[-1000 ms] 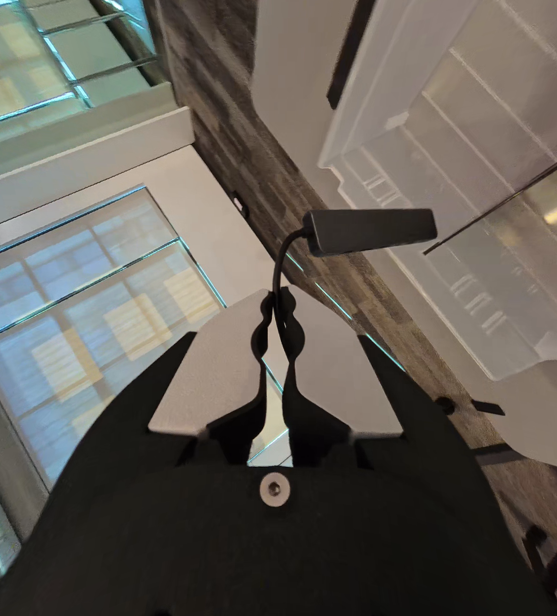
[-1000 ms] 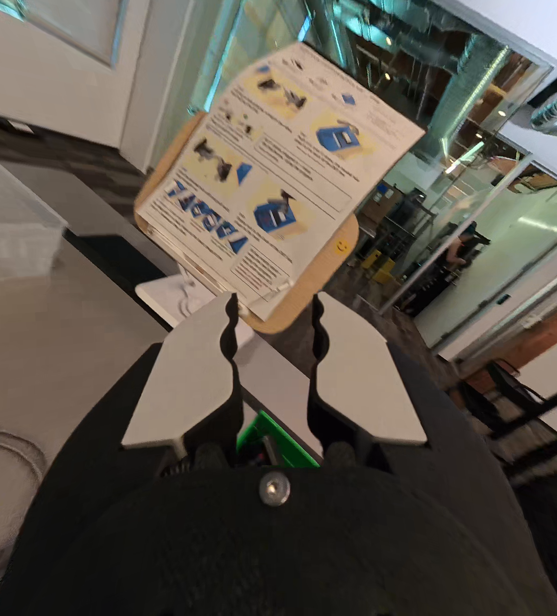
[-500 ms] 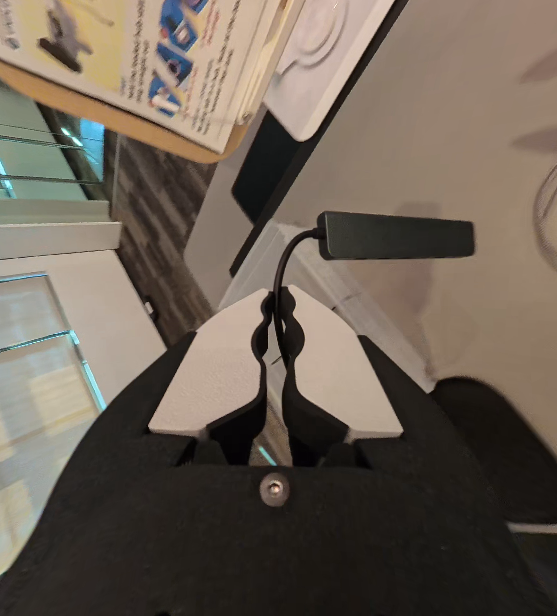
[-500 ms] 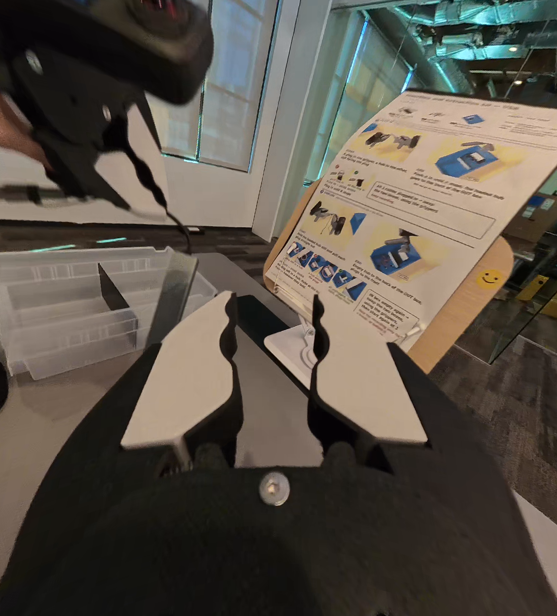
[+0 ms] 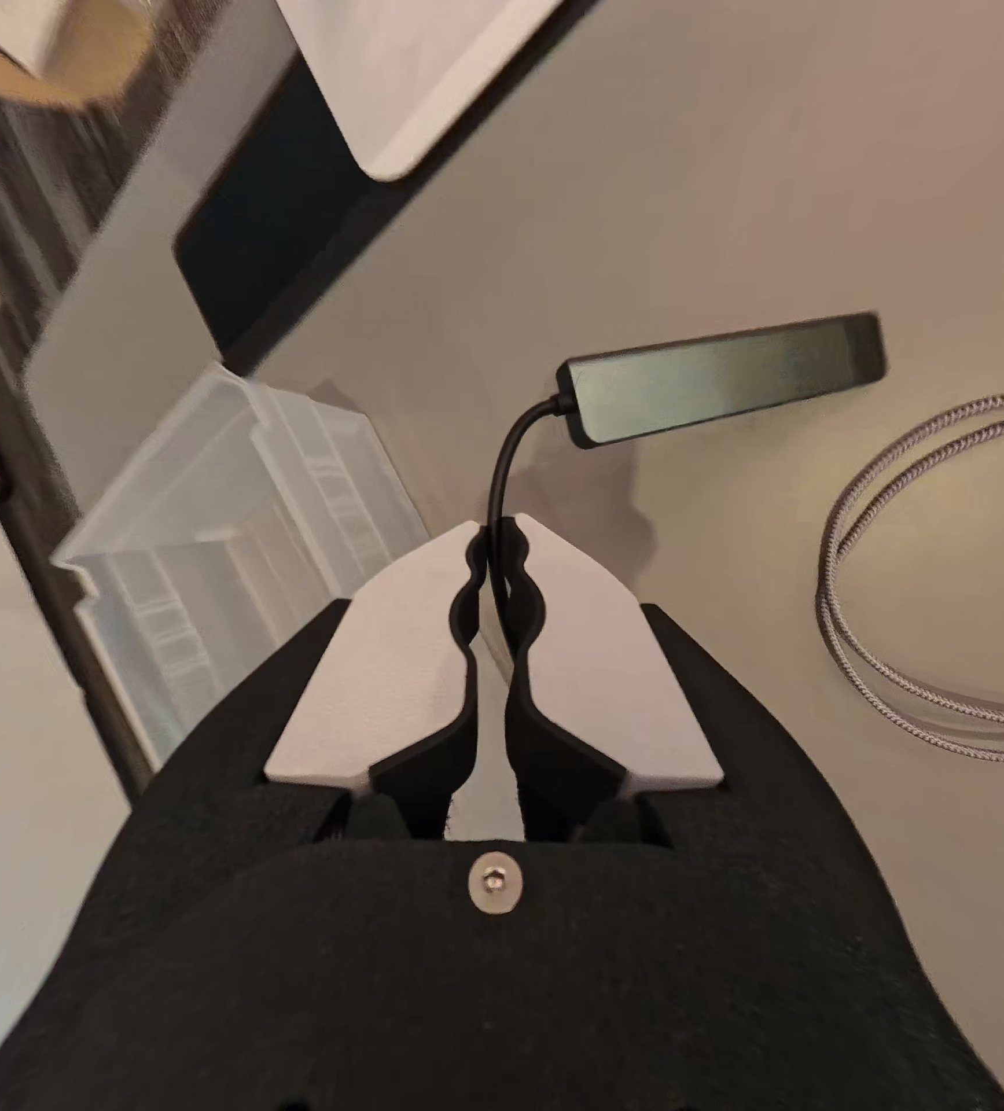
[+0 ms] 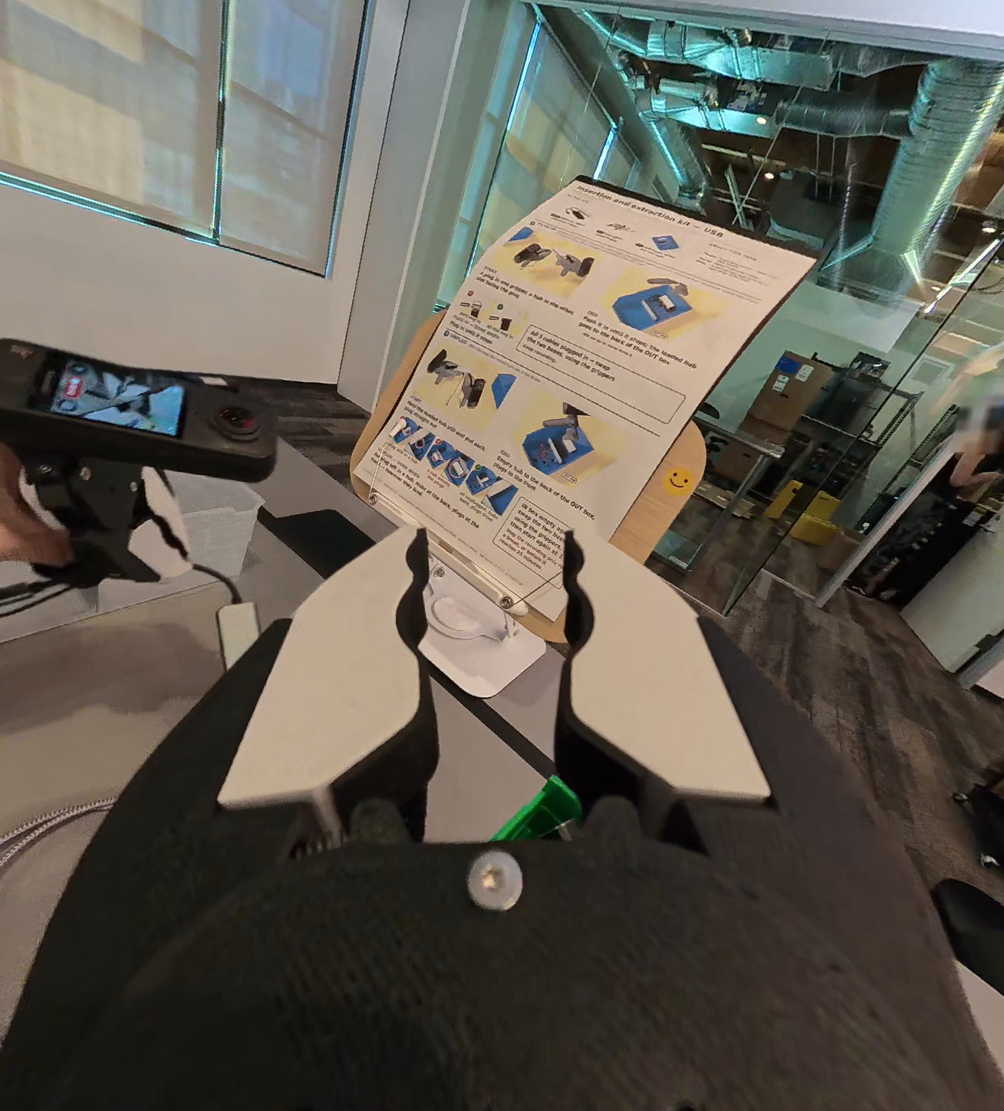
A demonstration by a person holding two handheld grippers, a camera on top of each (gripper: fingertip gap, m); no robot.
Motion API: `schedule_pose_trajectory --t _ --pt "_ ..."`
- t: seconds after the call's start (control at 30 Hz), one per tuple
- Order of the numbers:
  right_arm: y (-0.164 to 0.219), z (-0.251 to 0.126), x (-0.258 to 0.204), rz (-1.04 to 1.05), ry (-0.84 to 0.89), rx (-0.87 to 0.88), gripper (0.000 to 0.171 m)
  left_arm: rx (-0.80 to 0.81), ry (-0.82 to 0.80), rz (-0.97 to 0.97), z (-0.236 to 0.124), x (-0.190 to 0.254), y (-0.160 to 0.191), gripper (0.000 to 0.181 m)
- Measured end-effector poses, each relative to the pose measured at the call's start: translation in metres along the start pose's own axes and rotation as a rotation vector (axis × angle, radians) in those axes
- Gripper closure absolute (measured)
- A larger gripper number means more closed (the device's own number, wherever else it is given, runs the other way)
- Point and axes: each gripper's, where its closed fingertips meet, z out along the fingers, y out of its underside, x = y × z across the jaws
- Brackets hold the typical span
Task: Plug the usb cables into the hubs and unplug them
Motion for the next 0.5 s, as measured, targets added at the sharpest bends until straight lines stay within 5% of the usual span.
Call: schedule_pose_trajectory --t 0.03,0.37,0.5 --pt "0.000 0.000 0.000 -0.003 0.001 -0.003 0.127 -0.013 0.015 -0.015 0.005 0.005 0.011 0.179" --pt "0.018 0.005 0.004 -0.010 -0.002 -0.074 0.127 -0.153 0.123 -0.025 0.048 0.065 0.095 0.175" --pt "0.023 0.006 0.005 -0.019 -0.004 -0.095 0.127 -0.047 0.088 -0.070 0.038 0.061 0.089 0.142"
